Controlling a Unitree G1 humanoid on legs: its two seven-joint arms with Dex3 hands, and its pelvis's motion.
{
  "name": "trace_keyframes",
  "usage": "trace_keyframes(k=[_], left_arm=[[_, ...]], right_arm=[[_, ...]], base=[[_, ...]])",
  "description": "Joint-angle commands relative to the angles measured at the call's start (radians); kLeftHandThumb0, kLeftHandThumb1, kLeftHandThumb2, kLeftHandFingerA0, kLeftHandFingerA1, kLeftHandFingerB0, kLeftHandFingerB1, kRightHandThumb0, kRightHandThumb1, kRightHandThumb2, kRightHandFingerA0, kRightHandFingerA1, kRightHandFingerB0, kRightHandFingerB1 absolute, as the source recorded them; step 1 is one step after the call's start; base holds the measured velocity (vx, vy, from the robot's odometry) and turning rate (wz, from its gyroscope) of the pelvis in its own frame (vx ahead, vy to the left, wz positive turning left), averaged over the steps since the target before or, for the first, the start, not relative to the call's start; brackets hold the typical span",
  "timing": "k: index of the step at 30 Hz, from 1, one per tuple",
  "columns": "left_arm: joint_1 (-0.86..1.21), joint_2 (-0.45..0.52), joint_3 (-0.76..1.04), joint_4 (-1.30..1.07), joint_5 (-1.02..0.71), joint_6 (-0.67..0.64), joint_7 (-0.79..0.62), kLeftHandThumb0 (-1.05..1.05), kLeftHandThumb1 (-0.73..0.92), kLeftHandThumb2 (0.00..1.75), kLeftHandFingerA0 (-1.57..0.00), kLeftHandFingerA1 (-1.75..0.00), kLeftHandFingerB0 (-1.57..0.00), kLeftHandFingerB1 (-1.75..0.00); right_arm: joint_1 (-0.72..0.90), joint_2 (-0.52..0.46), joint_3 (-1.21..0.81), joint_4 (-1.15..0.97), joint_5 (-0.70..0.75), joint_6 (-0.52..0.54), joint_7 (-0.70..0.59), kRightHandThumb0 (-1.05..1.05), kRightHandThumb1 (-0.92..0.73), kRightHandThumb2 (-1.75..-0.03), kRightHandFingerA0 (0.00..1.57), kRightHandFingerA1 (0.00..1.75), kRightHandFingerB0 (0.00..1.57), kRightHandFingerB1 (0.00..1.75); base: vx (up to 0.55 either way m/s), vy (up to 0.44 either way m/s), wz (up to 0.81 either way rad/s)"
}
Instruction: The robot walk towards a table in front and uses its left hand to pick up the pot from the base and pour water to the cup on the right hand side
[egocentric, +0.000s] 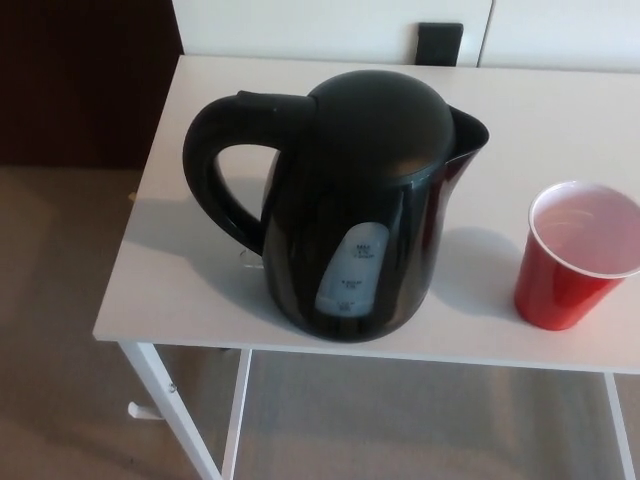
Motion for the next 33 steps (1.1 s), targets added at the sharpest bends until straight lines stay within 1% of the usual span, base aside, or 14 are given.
trace_keyframes(k=[1,5,6,7,11,13,14,19,20,24,28,29,31,33], left_arm=[[-0.101,0.195,0.005,-0.524,-0.173,0.302,0.01,0.07,0.56,0.64,-0.06,-0.35,-0.04,-0.25],[-0.193,0.192,-0.068,-0.535,-0.105,0.303,0.014,0.11,0.53,0.55,-0.1,-0.43,-0.07,-0.36],[-0.227,0.19,-0.109,-0.528,-0.046,0.282,0.012,0.08,0.35,0.81,-0.07,-0.52,0.0,-0.47],[-0.252,0.189,-0.137,-0.528,-0.007,0.282,0.022,0.06,0.48,0.53,-0.16,-0.44,-0.1,-0.35],[-0.333,0.171,-0.234,-0.524,0.072,0.327,0.07,-0.01,0.49,0.53,-0.18,-0.4,-0.14,-0.33],[-0.363,0.163,-0.273,-0.506,0.096,0.327,0.075,-0.06,0.48,0.53,-0.17,-0.4,-0.14,-0.32],[-0.38,0.16,-0.294,-0.489,0.111,0.33,0.079,-0.14,0.48,0.55,-0.18,-0.38,-0.15,-0.31],[-0.471,0.137,-0.39,-0.383,0.173,0.345,0.108,-0.27,0.45,0.59,-0.18,-0.37,-0.16,-0.32],[-0.486,0.132,-0.403,-0.367,0.178,0.342,0.108,-0.2,0.39,0.9,-0.08,-0.51,-0.06,-0.5],[-0.516,0.125,-0.435,-0.326,0.203,0.314,0.109,-0.46,0.44,0.64,-0.18,-0.38,-0.12,-0.33],[-0.535,0.113,-0.477,-0.324,0.246,0.317,0.13,-0.22,0.39,0.9,-0.08,-0.5,-0.07,-0.5],[-0.538,0.109,-0.484,-0.335,0.252,0.327,0.133,-0.41,0.43,0.63,-0.19,-0.37,-0.14,-0.33],[-0.538,0.103,-0.492,-0.344,0.258,0.335,0.138,-0.43,0.43,0.64,-0.2,-0.37,-0.14,-0.34],[-0.538,0.087,-0.504,-0.368,0.266,0.352,0.145,-0.41,0.43,0.64,-0.21,-0.38,-0.15,-0.34]], right_arm=[[0.0,-0.018,0.0,0.006,0.0,0.002,-0.001,-0.07,-0.36,-0.84,0.41,0.62,0.21,0.51],[0.003,-0.016,-0.006,0.001,0.007,0.005,-0.002,-0.05,-0.36,-0.84,0.41,0.62,0.21,0.51],[0.008,-0.015,0.001,-0.001,0.0,0.001,-0.005,-0.08,-0.36,-0.84,0.44,0.63,0.22,0.52],[0.007,-0.014,0.003,0.0,-0.002,0.0,-0.009,-0.07,-0.37,-0.84,0.43,0.62,0.21,0.51],[0.002,-0.01,-0.004,0.0,0.006,0.005,-0.006,-0.06,-0.36,-0.84,0.46,0.64,0.22,0.52],[-0.002,-0.01,-0.009,0.0,0.012,0.011,-0.01,-0.09,-0.53,-0.54,0.55,0.52,0.33,0.37],[-0.001,-0.01,-0.009,-0.001,0.012,0.011,-0.007,-0.05,-0.38,-0.85,0.45,0.64,0.21,0.52],[0.005,-0.015,-0.004,-0.004,0.008,0.008,0.008,-0.08,-0.37,-0.84,0.43,0.63,0.2,0.51],[0.004,-0.015,-0.005,-0.004,0.008,0.01,0.009,-0.06,-0.37,-0.84,0.43,0.62,0.19,0.51],[0.002,-0.014,-0.006,-0.007,0.01,0.008,0.005,-0.07,-0.37,-0.84,0.43,0.63,0.21,0.51],[-0.005,-0.013,-0.01,-0.006,0.013,0.012,-0.002,-0.06,-0.36,-0.84,0.45,0.64,0.22,0.52],[-0.007,-0.013,-0.008,-0.006,0.01,0.009,-0.003,-0.06,-0.36,-0.84,0.46,0.64,0.22,0.52],[-0.008,-0.012,-0.008,-0.005,0.01,0.008,-0.004,-0.09,-0.54,-0.55,0.53,0.52,0.33,0.37],[-0.013,-0.014,-0.001,-0.008,0.003,0.012,-0.017,-0.15,-0.52,-0.57,0.52,0.51,0.32,0.38]], base=[[0.0,0.0,0.0],[0.0,0.0,0.0],[0.0,0.0,0.0],[0.0,0.0,0.0],[0.0,0.0,0.0],[0.0,0.0,0.0],[0.0,0.0,0.0],[0.0,0.0,0.0],[0.0,0.0,0.0],[0.0,0.0,0.0],[0.0,0.0,0.0],[0.0,0.0,0.0],[0.0,0.0,0.0],[0.0,0.0,0.0]])
